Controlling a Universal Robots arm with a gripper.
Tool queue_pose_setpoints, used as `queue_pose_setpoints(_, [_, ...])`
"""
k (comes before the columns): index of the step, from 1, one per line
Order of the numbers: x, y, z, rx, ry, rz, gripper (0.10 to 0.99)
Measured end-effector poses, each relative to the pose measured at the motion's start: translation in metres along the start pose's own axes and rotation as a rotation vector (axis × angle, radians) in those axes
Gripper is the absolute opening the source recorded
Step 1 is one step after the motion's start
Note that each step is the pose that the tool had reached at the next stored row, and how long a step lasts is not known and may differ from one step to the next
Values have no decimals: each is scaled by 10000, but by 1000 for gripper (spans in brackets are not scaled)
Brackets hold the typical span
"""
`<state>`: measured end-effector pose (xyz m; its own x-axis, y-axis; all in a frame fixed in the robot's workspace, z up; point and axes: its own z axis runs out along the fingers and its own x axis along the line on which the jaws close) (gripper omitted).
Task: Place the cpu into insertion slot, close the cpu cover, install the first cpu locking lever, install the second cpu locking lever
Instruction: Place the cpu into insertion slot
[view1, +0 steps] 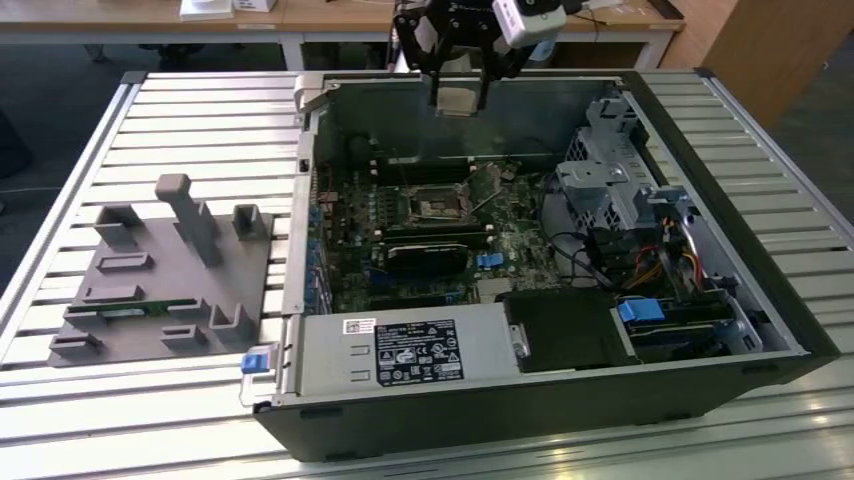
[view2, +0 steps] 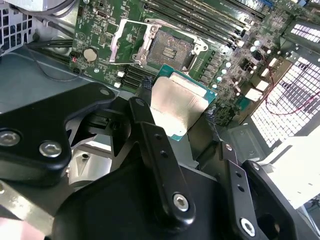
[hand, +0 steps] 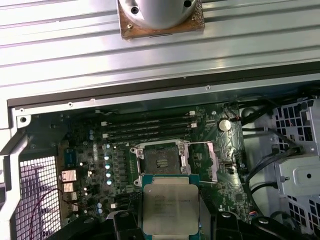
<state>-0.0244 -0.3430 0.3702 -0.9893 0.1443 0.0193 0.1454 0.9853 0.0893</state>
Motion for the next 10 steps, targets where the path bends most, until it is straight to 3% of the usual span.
queue_pose_setpoints(10, [8,-1,2,-6,-31,347,537])
